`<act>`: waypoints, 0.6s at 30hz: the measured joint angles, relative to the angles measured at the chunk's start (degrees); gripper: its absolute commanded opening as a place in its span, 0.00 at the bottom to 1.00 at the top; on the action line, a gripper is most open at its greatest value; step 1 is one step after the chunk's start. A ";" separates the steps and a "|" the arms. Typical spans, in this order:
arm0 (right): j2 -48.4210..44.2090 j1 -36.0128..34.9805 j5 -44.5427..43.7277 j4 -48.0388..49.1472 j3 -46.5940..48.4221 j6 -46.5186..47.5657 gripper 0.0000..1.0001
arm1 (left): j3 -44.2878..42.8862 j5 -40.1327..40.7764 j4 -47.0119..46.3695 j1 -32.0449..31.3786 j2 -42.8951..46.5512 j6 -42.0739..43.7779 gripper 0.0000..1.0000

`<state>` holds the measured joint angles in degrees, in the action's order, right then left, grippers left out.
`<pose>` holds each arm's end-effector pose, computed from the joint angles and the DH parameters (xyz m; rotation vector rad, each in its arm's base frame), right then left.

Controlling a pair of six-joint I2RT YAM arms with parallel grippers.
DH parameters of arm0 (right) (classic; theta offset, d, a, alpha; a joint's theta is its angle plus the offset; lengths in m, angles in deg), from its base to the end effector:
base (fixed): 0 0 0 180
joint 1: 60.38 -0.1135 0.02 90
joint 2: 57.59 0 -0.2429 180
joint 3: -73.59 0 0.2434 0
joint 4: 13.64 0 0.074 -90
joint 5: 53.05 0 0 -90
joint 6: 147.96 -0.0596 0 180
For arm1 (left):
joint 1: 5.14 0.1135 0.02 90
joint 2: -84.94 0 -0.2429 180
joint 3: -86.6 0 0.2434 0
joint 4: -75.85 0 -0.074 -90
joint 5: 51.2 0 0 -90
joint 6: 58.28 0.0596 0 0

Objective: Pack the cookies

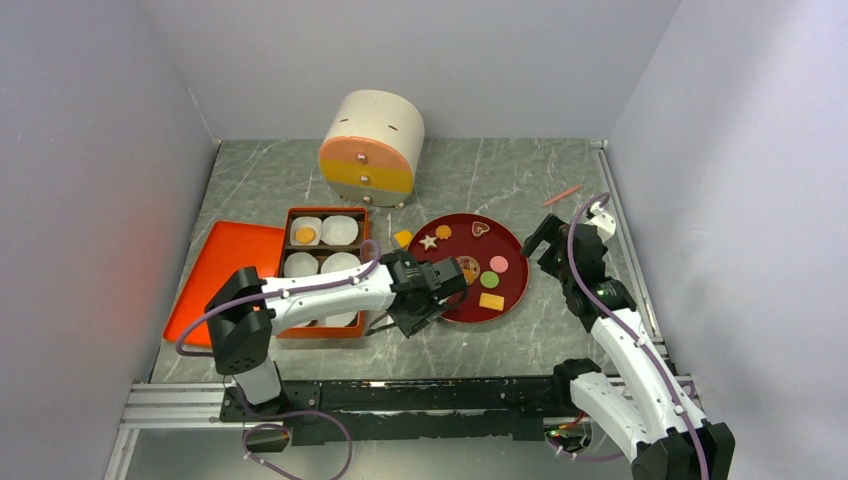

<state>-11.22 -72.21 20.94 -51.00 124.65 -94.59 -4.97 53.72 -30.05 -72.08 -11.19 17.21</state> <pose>0.2045 0.0260 0.2383 0.6135 2.0324 0.2035 0.1373 -0.2833 0.2066 1.2134 2.5473 0.0972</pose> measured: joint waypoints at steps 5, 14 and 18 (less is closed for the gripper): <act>0.00 0.00 0.00 0.00 0.00 0.00 1.00 | -0.33 -0.02 0.02 -0.02 -1.90 -0.02 0.54; -0.17 0.00 -0.04 -0.02 0.00 0.02 1.00 | -2.43 -0.11 0.94 -0.02 -3.23 -0.44 0.41; -0.37 0.00 -0.11 -0.02 0.00 0.02 1.00 | -4.07 0.20 1.33 -0.02 -3.23 -0.55 0.39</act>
<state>-11.59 -72.21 20.83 -51.02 124.65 -94.56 -9.03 53.92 -28.71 -72.10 -14.43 16.67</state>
